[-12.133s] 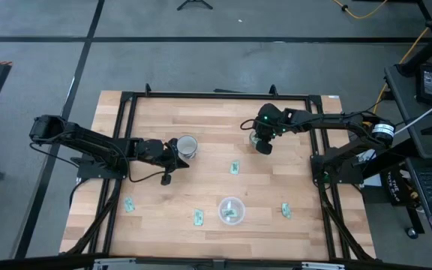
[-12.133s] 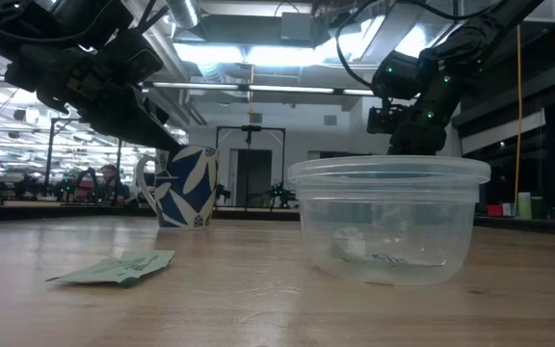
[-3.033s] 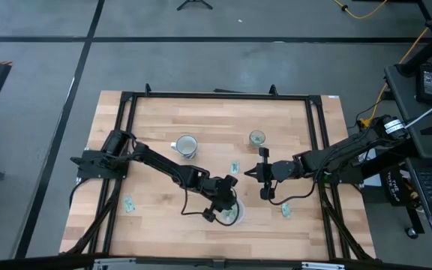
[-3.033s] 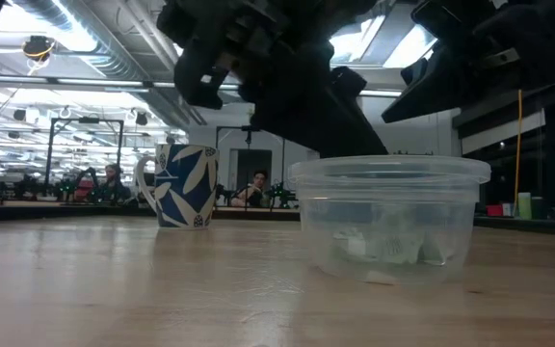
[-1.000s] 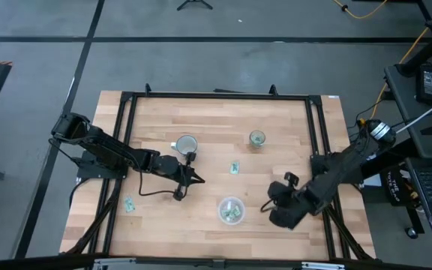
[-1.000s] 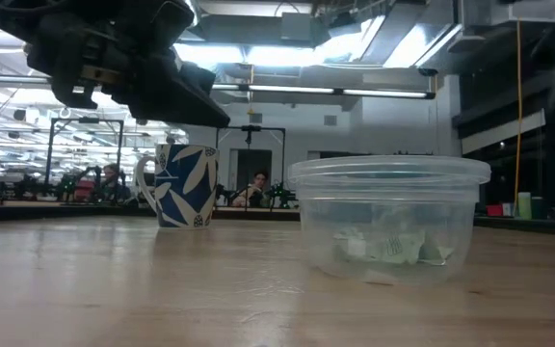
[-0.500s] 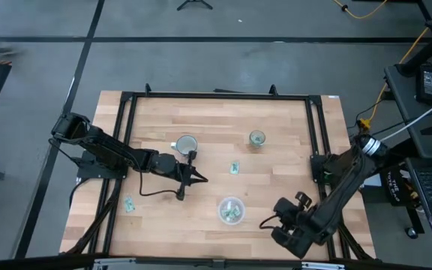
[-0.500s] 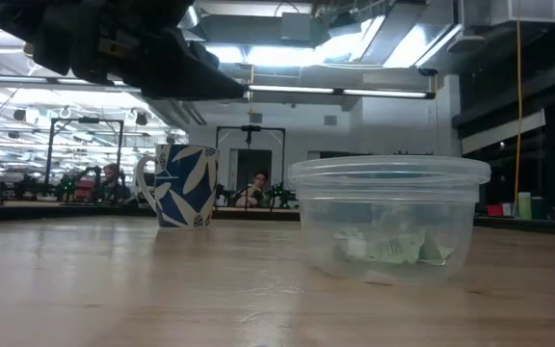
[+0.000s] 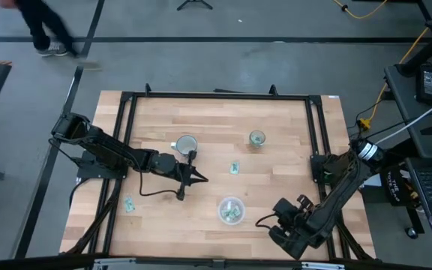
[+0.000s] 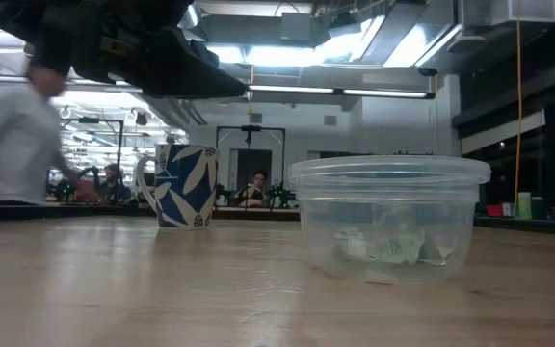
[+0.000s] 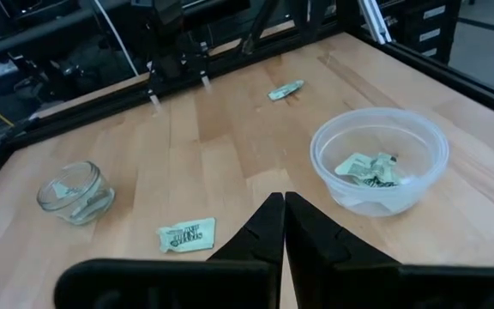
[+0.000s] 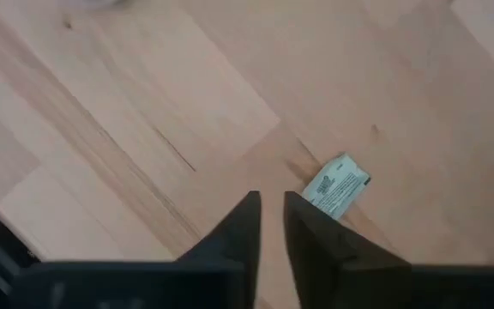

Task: Pick and place Stevia / Truvia into bins
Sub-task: Put the white stevia packet into the transparent glass cup

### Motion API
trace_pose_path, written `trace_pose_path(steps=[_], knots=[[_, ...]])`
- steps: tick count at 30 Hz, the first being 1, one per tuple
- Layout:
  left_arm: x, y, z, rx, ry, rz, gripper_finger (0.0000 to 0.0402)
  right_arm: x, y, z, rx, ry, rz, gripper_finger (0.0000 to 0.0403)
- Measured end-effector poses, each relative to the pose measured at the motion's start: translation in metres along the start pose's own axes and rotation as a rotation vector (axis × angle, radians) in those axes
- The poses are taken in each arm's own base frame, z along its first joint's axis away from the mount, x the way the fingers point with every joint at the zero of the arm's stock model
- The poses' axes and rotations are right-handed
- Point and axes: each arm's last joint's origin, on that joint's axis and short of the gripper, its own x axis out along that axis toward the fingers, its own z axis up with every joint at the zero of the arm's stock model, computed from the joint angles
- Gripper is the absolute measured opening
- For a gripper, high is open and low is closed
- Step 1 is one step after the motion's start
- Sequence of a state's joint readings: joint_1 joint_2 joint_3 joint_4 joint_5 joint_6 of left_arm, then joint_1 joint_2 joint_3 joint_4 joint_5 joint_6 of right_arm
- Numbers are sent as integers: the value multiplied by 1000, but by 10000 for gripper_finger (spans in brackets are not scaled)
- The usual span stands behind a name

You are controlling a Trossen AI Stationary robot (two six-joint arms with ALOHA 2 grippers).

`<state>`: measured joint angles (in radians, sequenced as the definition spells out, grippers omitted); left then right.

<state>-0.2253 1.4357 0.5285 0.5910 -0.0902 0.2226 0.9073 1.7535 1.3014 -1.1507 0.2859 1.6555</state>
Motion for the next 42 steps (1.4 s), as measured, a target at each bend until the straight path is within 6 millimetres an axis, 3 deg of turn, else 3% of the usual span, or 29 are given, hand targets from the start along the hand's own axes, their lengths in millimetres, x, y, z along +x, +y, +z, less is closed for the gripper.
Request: trace_pose_path(steps=[7, 13, 27, 42], knots=[[0, 0, 2, -2, -20, 4, 8, 0, -1, 0, 126, 8, -13, 139], [0, 0, 2, -2, -20, 4, 8, 10, -4, -4, 162, 52, -54, 175], [0, 0, 2, -3, -19, 4, 8, 46, -14, -15, 196, 78, -39, 181], [0, 1, 2, -3, -18, 10, 8, 64, -24, -21, 218, 128, -62, 181]])
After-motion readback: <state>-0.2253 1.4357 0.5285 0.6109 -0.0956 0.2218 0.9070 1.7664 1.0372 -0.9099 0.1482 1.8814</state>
